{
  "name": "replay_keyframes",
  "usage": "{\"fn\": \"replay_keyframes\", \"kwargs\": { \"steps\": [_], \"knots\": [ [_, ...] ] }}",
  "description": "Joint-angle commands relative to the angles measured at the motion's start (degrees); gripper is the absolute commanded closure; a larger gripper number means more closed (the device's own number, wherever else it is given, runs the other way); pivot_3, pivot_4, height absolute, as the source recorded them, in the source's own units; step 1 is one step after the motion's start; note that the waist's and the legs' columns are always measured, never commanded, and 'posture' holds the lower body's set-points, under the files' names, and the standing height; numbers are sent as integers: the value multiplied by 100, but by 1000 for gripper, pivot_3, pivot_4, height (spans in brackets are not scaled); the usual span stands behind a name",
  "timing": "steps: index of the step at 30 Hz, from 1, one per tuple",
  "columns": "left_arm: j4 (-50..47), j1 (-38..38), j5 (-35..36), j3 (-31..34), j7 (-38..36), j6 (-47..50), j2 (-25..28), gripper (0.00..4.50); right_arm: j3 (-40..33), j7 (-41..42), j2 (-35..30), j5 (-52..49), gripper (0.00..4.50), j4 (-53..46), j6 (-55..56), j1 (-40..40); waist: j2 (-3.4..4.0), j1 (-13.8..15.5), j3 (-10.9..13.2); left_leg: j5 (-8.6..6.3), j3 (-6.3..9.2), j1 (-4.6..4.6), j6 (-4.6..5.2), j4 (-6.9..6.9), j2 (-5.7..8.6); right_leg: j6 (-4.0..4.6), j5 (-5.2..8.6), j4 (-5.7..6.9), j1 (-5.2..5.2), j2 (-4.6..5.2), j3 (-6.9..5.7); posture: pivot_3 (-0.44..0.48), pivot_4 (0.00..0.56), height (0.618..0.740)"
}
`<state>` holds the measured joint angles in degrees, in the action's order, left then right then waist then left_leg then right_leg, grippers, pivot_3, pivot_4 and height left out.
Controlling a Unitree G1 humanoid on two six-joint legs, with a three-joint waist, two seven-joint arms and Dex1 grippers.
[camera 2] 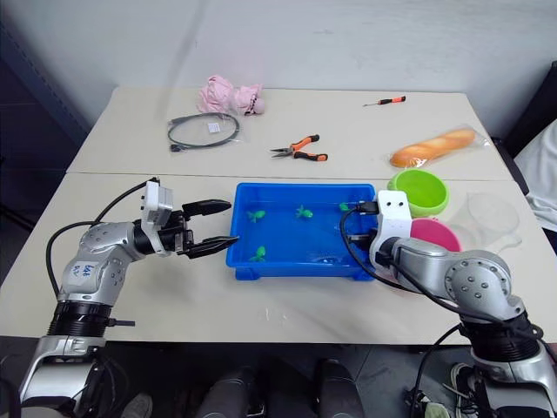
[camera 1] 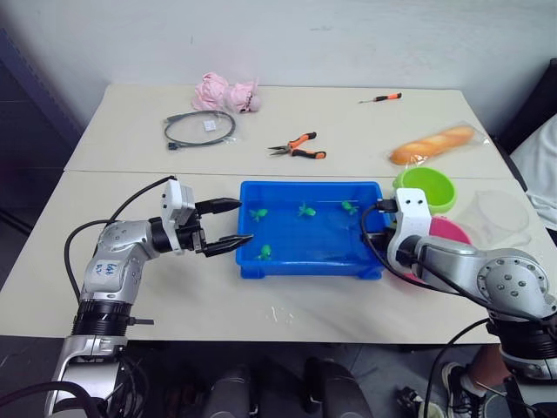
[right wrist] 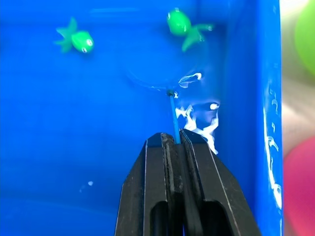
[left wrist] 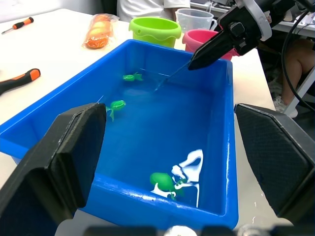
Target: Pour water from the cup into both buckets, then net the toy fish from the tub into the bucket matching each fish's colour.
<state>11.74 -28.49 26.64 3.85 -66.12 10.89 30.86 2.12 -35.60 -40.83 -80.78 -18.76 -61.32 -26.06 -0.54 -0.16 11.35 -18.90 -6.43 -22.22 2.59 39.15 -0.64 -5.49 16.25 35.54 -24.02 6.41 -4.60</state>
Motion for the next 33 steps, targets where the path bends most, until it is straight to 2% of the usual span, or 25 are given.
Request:
{"fn": "replay_keyframes", "kwargs": {
  "steps": [1,7,12,22,25,33],
  "knots": [
    [-239,93,137,170,75,-62,-53,42,-147,406,58,482,4500,-435,113,82,0,0,0,0,0,0,0,0,0,0,0,0,0,0,0,0,150,740],
    [-344,186,301,352,272,48,-152,42,-273,1157,52,1260,4500,-995,275,433,0,1,0,0,1,-1,0,0,0,0,0,0,-1,0,0,0,150,740],
    [-498,215,465,525,323,242,-84,42,-466,2173,-163,1894,4500,-1500,605,899,0,5,0,0,2,-1,0,0,1,-1,0,0,0,0,-1,0,150,740],
    [-652,108,512,601,285,352,-26,42,-1032,3507,-190,2598,4500,-2347,1297,2069,-1,24,-1,-1,4,0,-1,-1,2,-1,-1,-1,0,-2,-3,0,150,740],
    [-618,19,532,573,229,375,-44,42,-1345,3796,-129,2654,4500,-2496,1512,2369,-2,23,-1,-1,2,1,0,0,5,-4,-2,0,1,-2,-1,0,150,740],
    [-574,-496,706,523,323,631,-255,42,-3024,4639,-557,2571,4500,-2299,1720,2892,-5,53,-3,-1,4,5,1,0,8,-8,-5,-3,7,-3,-1,0,150,740]
  ]
}}
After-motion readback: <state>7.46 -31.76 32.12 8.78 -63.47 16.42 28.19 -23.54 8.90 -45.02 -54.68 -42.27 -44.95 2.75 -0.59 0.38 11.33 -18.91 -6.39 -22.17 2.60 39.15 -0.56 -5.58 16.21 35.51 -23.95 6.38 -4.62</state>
